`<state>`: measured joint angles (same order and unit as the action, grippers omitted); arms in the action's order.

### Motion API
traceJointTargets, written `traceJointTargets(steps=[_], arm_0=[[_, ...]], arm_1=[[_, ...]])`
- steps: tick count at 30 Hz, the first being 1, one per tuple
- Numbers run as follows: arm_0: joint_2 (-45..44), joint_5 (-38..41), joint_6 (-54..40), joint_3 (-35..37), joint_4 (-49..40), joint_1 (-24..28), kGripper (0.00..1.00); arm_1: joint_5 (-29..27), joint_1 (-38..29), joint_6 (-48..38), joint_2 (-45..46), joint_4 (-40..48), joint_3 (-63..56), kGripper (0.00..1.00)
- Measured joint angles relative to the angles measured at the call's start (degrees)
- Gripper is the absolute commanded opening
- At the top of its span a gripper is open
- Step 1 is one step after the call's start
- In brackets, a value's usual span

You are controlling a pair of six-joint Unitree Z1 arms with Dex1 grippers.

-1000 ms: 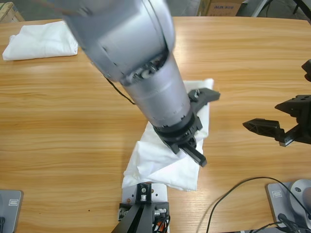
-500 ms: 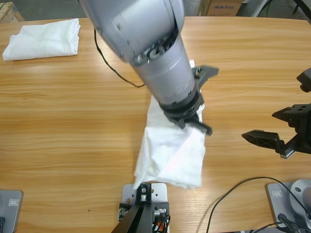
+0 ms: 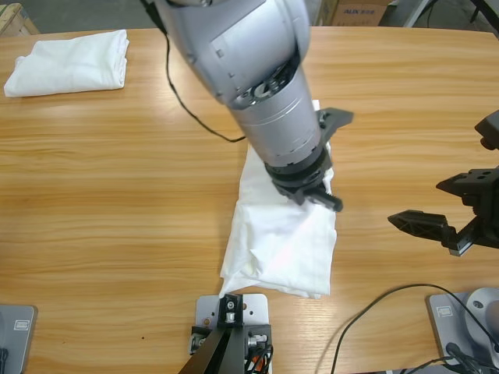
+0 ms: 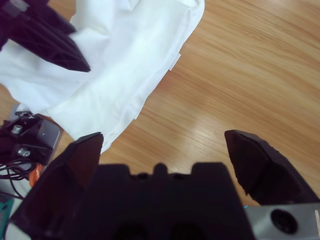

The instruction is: Fold clothes

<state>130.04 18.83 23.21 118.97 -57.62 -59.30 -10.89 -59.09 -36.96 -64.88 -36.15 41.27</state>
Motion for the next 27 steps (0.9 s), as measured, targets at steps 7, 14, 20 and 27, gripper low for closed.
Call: traceJointTargets(steps=[7,14,20,27], arm_0=[[0.1,0.0,-0.3,7.6,0.2,-1.3,1.0],[-6.5,-8.1,-10.0,-7.7,1.7,-1.3,0.813],[-23.7,-8.9,-18.4,-36.3,13.3,2.1,0.0],[-25.6,-10.1,-28.5,-39.2,14.8,-3.0,0.0]], arm_1=[[0.0,0.0,0.0,0.0,0.0,0.0,0.983],[-1.2,-0.1,2.5,-0.1,-3.9,1.7,0.0],[-2.4,-0.1,5.9,-1.1,-6.0,6.7,0.0],[13.5,8.3,11.7,-4.9,-0.7,6.9,0.0]])
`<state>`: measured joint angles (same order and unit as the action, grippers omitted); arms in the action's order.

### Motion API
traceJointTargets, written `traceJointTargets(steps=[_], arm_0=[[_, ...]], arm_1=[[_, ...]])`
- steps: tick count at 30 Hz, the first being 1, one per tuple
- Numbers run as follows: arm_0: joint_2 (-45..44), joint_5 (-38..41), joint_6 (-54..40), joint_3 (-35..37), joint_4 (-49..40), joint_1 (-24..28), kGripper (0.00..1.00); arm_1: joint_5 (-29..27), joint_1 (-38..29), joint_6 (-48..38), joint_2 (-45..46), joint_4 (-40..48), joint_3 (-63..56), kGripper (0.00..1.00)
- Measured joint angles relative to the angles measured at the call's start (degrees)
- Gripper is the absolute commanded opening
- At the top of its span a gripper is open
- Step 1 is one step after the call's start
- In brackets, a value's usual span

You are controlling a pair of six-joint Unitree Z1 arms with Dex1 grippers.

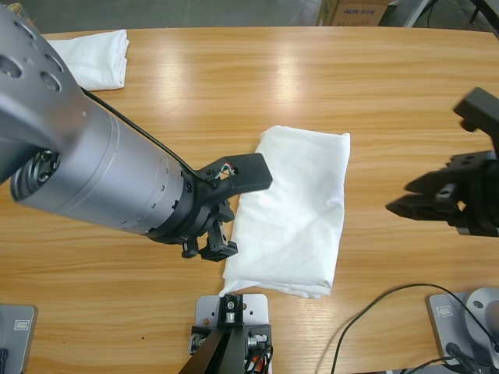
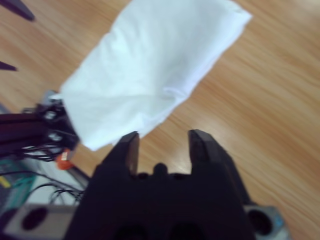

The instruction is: Fold clothes

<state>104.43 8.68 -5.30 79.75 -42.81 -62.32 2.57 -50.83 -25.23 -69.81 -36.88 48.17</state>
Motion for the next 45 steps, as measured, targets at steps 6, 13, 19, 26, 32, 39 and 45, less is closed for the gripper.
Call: traceJointTargets(steps=[6,13,19,26,32,39,45], arm_0=[[1.0,-1.1,-5.3,0.0,0.2,-1.3,0.0],[4.5,-1.1,-6.3,0.8,2.2,-3.7,0.0],[8.9,-1.8,-6.3,4.1,2.7,-4.2,0.0],[15.3,-1.9,-6.3,9.7,2.8,-4.4,0.0],[16.9,-1.9,-6.3,10.9,2.8,-4.4,0.0],[17.4,-1.8,-6.3,10.9,2.8,-4.5,0.0],[19.8,-1.6,-6.3,11.3,2.8,-4.5,0.0]], arm_1=[[7.9,7.6,7.5,-6.5,4.8,0.4,0.0],[13.0,13.2,10.1,-15.4,13.2,2.5,0.0],[13.9,13.5,10.1,-19.2,17.4,0.7,0.0],[13.9,14.1,9.9,-22.2,20.3,-2.9,0.0],[13.9,16.8,9.9,-25.4,24.4,-4.6,0.0],[13.9,18.7,9.9,-30.2,29.2,-4.6,0.0],[12.5,19.3,9.9,-31.1,29.2,-5.1,0.0]])
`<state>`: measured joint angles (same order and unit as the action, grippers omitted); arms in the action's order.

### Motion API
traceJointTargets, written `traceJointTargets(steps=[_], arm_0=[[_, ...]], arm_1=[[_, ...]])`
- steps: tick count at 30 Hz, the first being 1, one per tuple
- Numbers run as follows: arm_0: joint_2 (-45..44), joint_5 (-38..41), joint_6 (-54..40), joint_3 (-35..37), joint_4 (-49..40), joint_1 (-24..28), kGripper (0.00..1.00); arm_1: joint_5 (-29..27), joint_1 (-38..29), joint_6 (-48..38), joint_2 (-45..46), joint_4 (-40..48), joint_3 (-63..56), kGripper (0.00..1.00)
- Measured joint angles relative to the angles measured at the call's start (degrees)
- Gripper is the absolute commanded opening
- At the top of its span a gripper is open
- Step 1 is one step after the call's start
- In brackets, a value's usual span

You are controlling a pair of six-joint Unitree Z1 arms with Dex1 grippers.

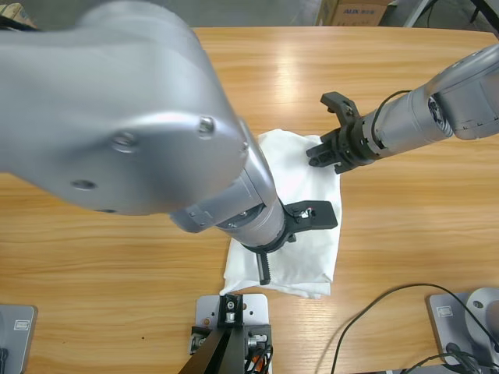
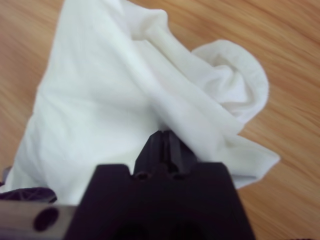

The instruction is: Fold clothes

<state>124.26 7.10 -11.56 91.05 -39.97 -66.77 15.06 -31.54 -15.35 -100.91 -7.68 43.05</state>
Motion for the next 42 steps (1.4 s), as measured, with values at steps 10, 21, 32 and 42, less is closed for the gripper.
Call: traceJointTargets(steps=[10,21,32,42], arm_0=[[1.2,0.1,0.0,0.1,0.0,0.0,0.0],[-2.6,-1.2,0.0,0.2,0.0,0.1,0.0],[-7.0,-3.5,0.0,3.8,0.0,11.2,0.0],[5.6,-3.1,0.8,19.1,-2.8,13.9,0.0]], arm_1=[[-4.8,4.1,-0.3,-0.4,-1.3,-1.0,0.0],[-11.2,-0.4,-1.9,14.8,-14.8,4.2,0.0],[-10.9,-19.6,-18.3,27.0,-16.5,0.5,0.0],[-10.1,-27.4,-25.8,21.2,2.8,-13.9,0.0]])
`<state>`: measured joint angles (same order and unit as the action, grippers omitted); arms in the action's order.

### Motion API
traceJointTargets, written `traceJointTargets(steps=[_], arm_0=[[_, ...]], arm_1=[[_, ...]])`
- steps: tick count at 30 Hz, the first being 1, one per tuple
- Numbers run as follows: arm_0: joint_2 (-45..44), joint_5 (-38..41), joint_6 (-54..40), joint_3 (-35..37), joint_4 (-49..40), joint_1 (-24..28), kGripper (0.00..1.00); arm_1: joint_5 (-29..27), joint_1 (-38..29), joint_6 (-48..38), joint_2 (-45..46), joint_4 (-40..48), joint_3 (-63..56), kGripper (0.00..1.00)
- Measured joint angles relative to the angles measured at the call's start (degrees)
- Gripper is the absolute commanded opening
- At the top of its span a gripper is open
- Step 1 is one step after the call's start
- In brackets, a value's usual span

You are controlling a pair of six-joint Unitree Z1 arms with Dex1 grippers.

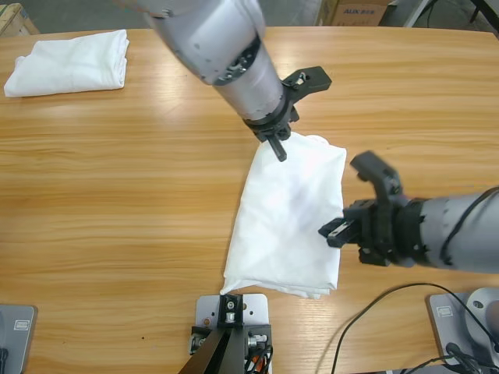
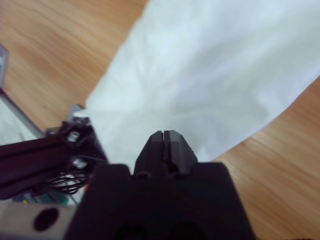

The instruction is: Fold clothes

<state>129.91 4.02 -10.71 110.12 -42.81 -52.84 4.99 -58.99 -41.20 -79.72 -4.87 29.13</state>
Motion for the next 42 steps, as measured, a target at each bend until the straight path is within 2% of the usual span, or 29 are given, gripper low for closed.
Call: traceJointTargets(steps=[6,15,23,33,37,38,39,40,41,42], arm_0=[[2.7,0.4,0.0,1.3,-1.7,0.0,0.0],[5.6,0.6,1.0,4.2,-2.0,0.0,0.0],[6.8,0.6,1.6,5.9,-3.7,0.0,0.0],[7.6,0.6,2.5,7.8,-6.1,0.0,0.0],[6.4,0.6,2.5,7.9,-9.1,1.0,0.0],[5.6,0.6,2.5,7.7,-9.8,1.7,0.0],[4.5,0.6,2.5,7.2,-10.4,2.5,0.0],[3.0,0.6,2.5,6.3,-10.7,3.5,0.029],[1.1,0.6,2.5,4.7,-10.9,4.6,0.348],[-1.2,0.6,2.6,2.9,-11.0,6.1,0.572]], arm_1=[[0.1,-1.9,-1.9,-4.1,5.3,-4.7,0.0],[1.2,-8.0,-7.8,-6.5,5.4,-5.2,0.0],[1.2,-10.0,-10.7,-3.5,-2.2,-5.2,0.0],[1.1,-10.1,-11.7,-5.5,-1.5,-5.2,0.0],[-0.9,-10.1,-11.9,-1.7,-8.3,-4.3,0.0],[-1.6,-10.1,-12.0,-0.7,-10.2,-3.7,0.077],[-2.5,-10.1,-12.3,0.6,-12.0,-3.1,0.568],[-3.3,-10.1,-12.5,2.1,-13.4,-2.6,0.864],[-4.3,-10.1,-12.5,4.0,-14.4,-1.7,0.96],[-5.5,-10.1,-12.5,5.9,-15.8,-0.2,0.997]])
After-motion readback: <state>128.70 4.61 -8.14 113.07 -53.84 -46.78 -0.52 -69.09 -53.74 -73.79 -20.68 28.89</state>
